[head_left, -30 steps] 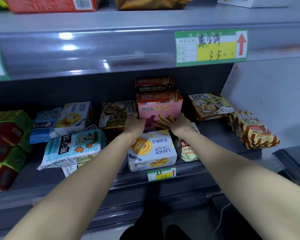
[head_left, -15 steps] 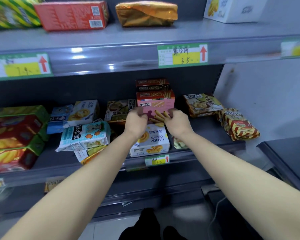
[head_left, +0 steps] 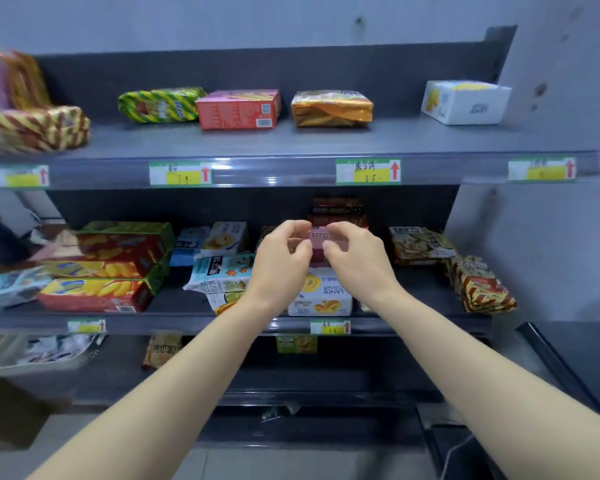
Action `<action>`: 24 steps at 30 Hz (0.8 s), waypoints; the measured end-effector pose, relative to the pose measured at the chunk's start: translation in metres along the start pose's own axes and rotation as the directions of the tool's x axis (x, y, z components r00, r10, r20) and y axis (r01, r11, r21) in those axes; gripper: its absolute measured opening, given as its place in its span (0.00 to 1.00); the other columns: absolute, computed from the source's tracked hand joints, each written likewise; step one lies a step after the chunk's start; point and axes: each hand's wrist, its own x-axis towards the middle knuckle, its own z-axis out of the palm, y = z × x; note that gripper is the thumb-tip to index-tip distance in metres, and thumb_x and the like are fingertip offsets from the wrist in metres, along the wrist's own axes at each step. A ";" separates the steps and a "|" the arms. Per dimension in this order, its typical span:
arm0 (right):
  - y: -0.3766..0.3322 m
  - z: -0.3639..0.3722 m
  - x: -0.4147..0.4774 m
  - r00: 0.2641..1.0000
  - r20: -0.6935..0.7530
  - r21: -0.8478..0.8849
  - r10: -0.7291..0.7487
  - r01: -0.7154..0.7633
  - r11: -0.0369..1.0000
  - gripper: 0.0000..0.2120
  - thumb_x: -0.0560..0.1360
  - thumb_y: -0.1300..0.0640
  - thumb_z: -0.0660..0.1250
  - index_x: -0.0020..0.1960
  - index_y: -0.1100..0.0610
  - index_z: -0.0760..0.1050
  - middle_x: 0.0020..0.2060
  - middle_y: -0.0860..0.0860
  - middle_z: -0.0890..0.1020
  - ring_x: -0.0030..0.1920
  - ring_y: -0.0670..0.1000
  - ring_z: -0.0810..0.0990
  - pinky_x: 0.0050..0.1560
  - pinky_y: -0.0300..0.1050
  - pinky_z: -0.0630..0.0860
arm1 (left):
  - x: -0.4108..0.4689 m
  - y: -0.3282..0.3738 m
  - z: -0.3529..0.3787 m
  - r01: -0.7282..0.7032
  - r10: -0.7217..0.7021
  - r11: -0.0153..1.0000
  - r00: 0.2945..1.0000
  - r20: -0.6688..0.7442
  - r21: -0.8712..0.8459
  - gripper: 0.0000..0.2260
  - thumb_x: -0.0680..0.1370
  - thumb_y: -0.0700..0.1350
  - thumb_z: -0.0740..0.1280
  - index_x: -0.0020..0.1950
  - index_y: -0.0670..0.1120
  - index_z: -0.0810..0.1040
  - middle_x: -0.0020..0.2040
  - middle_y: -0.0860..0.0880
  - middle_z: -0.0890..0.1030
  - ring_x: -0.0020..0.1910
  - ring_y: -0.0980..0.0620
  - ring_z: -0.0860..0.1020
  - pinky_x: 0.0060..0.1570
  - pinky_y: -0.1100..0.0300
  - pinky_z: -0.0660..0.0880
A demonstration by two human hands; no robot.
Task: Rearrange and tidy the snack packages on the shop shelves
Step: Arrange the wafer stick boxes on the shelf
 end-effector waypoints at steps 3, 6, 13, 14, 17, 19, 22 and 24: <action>-0.031 -0.012 0.000 0.994 -0.053 0.065 -0.097 0.100 0.993 0.16 0.78 0.57 0.62 0.65 0.57 0.74 0.60 0.51 0.79 0.60 0.48 0.76 0.56 0.33 0.67 | -0.001 0.024 -0.026 -0.078 0.077 0.997 0.996 -0.051 -0.011 0.13 0.79 0.38 0.61 0.61 0.46 0.76 0.54 0.53 0.79 0.50 0.59 0.77 0.49 0.72 0.74; -0.060 -0.021 0.006 0.982 -0.096 0.120 -0.164 0.175 0.977 0.16 0.78 0.55 0.62 0.65 0.57 0.74 0.59 0.51 0.80 0.60 0.48 0.76 0.58 0.36 0.69 | 0.008 0.044 -0.052 -0.146 0.146 0.989 0.983 -0.109 0.010 0.12 0.79 0.39 0.62 0.61 0.46 0.76 0.54 0.53 0.79 0.51 0.59 0.77 0.48 0.75 0.72; -0.116 -0.018 0.053 0.969 -0.130 0.130 -0.210 0.226 0.965 0.17 0.78 0.54 0.62 0.66 0.58 0.73 0.59 0.52 0.79 0.61 0.50 0.76 0.60 0.40 0.69 | 0.055 0.056 -0.106 -0.183 0.193 0.981 0.961 -0.196 0.068 0.11 0.79 0.39 0.62 0.60 0.44 0.76 0.52 0.51 0.79 0.46 0.59 0.76 0.40 0.80 0.69; -0.122 -0.014 0.061 0.971 -0.124 0.133 -0.205 0.220 0.966 0.18 0.78 0.54 0.62 0.66 0.59 0.73 0.60 0.52 0.79 0.61 0.50 0.76 0.60 0.40 0.69 | 0.064 0.055 -0.113 -0.179 0.191 0.981 0.961 -0.198 0.079 0.11 0.79 0.39 0.62 0.60 0.43 0.76 0.52 0.50 0.79 0.45 0.58 0.76 0.39 0.79 0.69; -0.135 -0.001 0.088 0.983 -0.094 0.147 -0.155 0.168 0.975 0.19 0.78 0.54 0.63 0.67 0.60 0.71 0.62 0.53 0.77 0.62 0.51 0.75 0.60 0.41 0.68 | 0.094 0.046 -0.131 -0.149 0.168 0.983 0.968 -0.188 0.108 0.11 0.79 0.39 0.62 0.60 0.42 0.76 0.51 0.50 0.78 0.46 0.56 0.75 0.38 0.78 0.69; -0.140 0.009 0.108 0.994 -0.057 0.165 -0.097 0.105 0.981 0.21 0.78 0.53 0.63 0.69 0.60 0.70 0.64 0.54 0.76 0.63 0.52 0.74 0.61 0.41 0.68 | 0.118 0.038 -0.143 -0.113 0.129 0.988 0.977 -0.170 0.105 0.11 0.79 0.39 0.62 0.60 0.41 0.76 0.52 0.48 0.78 0.49 0.54 0.75 0.44 0.71 0.70; -0.147 0.021 0.138 1.000 -0.024 0.177 0.019 -0.014 0.984 0.23 0.78 0.52 0.63 0.70 0.60 0.69 0.66 0.54 0.74 0.64 0.52 0.73 0.61 0.43 0.68 | 0.159 0.025 -0.159 -0.024 0.037 0.996 0.988 -0.152 0.084 0.13 0.78 0.39 0.63 0.62 0.40 0.75 0.53 0.47 0.78 0.50 0.53 0.74 0.49 0.64 0.67; -0.151 0.028 0.160 0.993 0.001 0.218 0.116 -0.113 0.969 0.22 0.78 0.52 0.63 0.69 0.60 0.69 0.64 0.53 0.75 0.60 0.52 0.73 0.55 0.42 0.68 | 0.185 0.015 -0.166 0.032 -0.024 0.997 0.993 -0.117 0.073 0.13 0.78 0.39 0.62 0.62 0.40 0.74 0.54 0.47 0.77 0.51 0.52 0.73 0.50 0.63 0.67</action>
